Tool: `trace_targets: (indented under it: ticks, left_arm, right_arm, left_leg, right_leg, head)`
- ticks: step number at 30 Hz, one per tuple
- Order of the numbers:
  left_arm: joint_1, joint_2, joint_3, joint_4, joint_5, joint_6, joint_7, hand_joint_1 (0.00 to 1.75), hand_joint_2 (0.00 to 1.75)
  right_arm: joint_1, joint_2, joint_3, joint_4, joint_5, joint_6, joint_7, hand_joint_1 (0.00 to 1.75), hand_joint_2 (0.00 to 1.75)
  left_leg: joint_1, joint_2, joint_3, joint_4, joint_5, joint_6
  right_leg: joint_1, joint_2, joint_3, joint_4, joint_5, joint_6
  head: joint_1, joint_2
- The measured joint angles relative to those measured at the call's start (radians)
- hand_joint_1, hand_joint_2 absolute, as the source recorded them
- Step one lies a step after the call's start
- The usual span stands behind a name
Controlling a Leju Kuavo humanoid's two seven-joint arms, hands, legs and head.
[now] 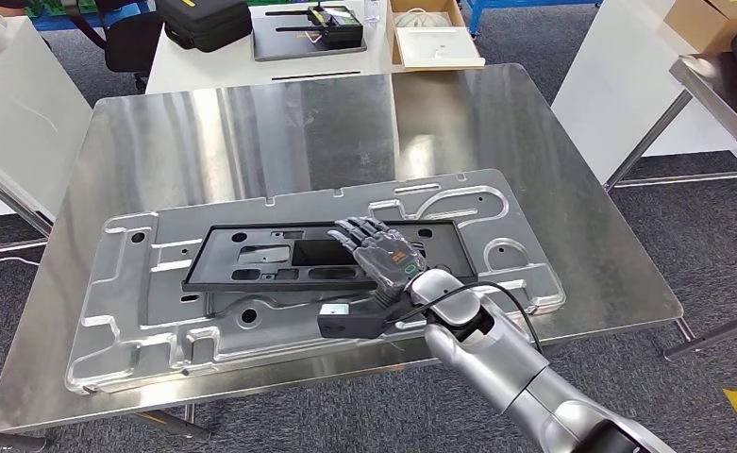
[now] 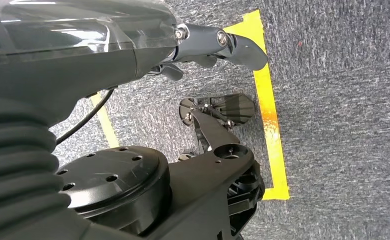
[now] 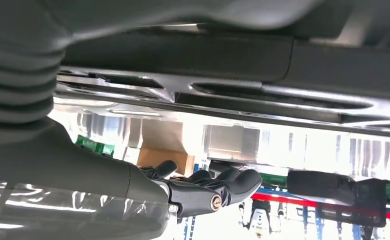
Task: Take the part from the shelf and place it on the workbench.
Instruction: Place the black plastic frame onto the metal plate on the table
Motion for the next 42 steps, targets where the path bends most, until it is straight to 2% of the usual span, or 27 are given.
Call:
trace_targets:
  ticks: [5,11,19,23,26,29,32,36,42]
  left_arm:
    - [0.000,0.000,0.000,0.000,0.004,-0.004,0.000,0.00,0.00]
    - [0.000,0.000,0.000,0.000,0.007,-0.008,-0.003,0.00,0.00]
    - [0.003,0.000,0.000,0.000,0.016,-0.015,-0.009,0.00,0.00]
    - [0.007,0.000,0.000,0.000,0.027,-0.015,-0.018,0.00,0.00]
    - [0.010,0.000,0.000,0.000,0.036,-0.015,-0.026,0.00,0.00]
    - [0.018,0.000,0.001,0.000,0.047,-0.012,-0.034,0.00,0.00]
    - [0.027,0.000,0.004,0.000,0.061,-0.007,-0.040,0.00,0.00]
    - [0.036,0.000,0.017,0.000,0.083,0.002,-0.038,0.00,0.00]
    - [0.038,0.000,0.036,0.000,0.101,0.009,-0.034,0.00,0.00]
  right_arm:
    - [0.016,-0.002,-0.038,-0.040,-0.067,0.000,-0.032,0.00,0.00]
    - [0.060,-0.012,-0.125,-0.142,-0.248,0.002,-0.098,0.00,0.00]
    - [0.183,-0.015,-0.314,-0.367,-0.570,-0.011,-0.215,0.00,0.00]
    - [0.285,0.020,-0.428,-0.539,-0.657,-0.064,-0.286,0.00,0.00]
    - [0.362,0.053,-0.505,-0.681,-0.694,-0.106,-0.363,0.00,0.00]
    - [0.449,0.085,-0.571,-0.865,-0.728,-0.137,-0.476,0.00,0.00]
    - [0.522,0.103,-0.620,-1.015,-0.749,-0.141,-0.538,0.00,0.00]
    - [0.600,0.119,-0.657,-1.147,-0.752,-0.130,-0.586,0.00,0.00]
    - [0.660,0.129,-0.668,-1.213,-0.736,-0.117,-0.609,0.00,0.00]
  left_leg:
    - [0.000,0.000,0.000,0.000,0.000,0.000]
    - [0.000,0.000,0.000,0.000,0.000,0.000]
    - [0.000,0.000,0.001,0.000,0.000,0.000]
    - [0.000,-0.001,0.001,0.000,-0.001,0.000]
    - [0.000,-0.001,0.001,0.000,-0.001,0.000]
    - [0.000,-0.001,0.001,0.000,-0.001,0.000]
    - [-0.001,-0.001,0.001,0.000,-0.002,0.000]
    - [-0.005,0.000,0.002,0.000,-0.003,0.001]
    - [-0.011,0.000,0.004,0.001,-0.006,0.005]
  right_leg:
    - [0.000,0.000,0.000,0.000,0.000,0.000]
    - [0.000,0.000,0.000,0.000,0.000,0.000]
    - [0.000,0.000,0.001,0.000,0.000,0.000]
    - [0.000,0.000,0.001,0.000,-0.001,0.001]
    - [0.000,0.000,0.001,0.000,-0.002,0.002]
    - [0.000,0.000,0.002,0.000,-0.003,0.002]
    - [0.000,0.000,0.002,-0.001,-0.003,0.002]
    - [-0.001,0.000,0.003,-0.001,-0.003,0.002]
    - [-0.006,0.000,0.005,-0.002,-0.004,0.006]
  head:
    - [0.000,0.000]
    - [0.000,0.000]
    - [0.000,0.000]
    - [0.000,0.000]
    - [0.000,0.000]
    - [0.000,0.000]
    - [0.000,0.000]
    - [0.000,0.000]
    - [0.000,0.000]
